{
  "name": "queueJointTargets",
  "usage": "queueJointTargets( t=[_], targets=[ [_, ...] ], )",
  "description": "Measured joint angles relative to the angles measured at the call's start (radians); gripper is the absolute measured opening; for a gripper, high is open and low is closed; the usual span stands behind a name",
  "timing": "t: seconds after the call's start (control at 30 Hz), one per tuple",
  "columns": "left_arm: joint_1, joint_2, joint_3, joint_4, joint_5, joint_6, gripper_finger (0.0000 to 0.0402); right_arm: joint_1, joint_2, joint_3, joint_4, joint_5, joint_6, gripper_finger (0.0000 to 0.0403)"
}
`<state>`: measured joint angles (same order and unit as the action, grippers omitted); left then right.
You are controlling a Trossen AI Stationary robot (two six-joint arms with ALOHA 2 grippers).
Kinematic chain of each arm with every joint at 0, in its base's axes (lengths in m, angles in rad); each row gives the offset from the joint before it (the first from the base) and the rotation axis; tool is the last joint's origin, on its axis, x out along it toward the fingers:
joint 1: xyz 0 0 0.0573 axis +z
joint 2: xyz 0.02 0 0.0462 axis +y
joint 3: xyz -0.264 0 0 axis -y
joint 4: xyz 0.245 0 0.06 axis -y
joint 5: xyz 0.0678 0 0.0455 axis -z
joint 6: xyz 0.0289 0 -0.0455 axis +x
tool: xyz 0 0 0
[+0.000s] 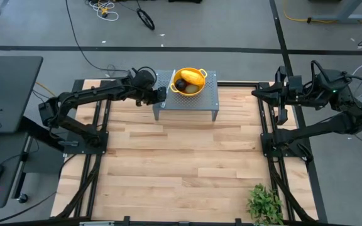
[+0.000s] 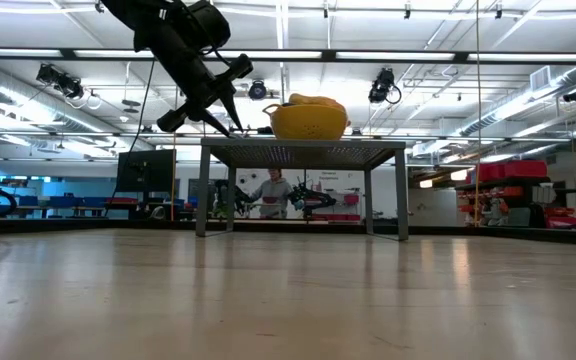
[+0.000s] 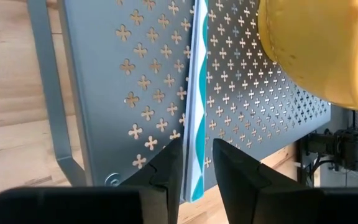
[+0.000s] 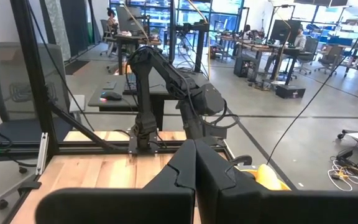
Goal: Pick & Place Fruit
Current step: Return to Home Position
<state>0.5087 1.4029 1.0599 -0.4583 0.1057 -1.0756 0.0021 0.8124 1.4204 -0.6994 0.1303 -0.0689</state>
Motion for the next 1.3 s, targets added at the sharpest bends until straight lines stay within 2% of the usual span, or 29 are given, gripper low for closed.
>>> queueJointTargets(
  t=[0.27,0.73,1.03,1.3],
  targets=[
    [0.0,0.0,0.0,0.0,-0.012,-0.014,0.0118,0.0,0.0,0.0,0.0,0.013,0.0,0.0],
    [0.0,-0.044,0.0,0.003,0.02,0.023,0.019,0.0,0.0,0.0,0.0,0.026,-0.01,0.0],
    [0.0,-0.161,0.0,0.005,-0.019,0.112,0.0186,0.0,0.0,0.0,0.028,0.026,-0.041,0.0],
    [0.0,-0.209,0.0,0.005,-0.042,0.205,0.0177,0.0,0.0,0.0,0.03,0.026,-0.052,0.0]
  ],
)
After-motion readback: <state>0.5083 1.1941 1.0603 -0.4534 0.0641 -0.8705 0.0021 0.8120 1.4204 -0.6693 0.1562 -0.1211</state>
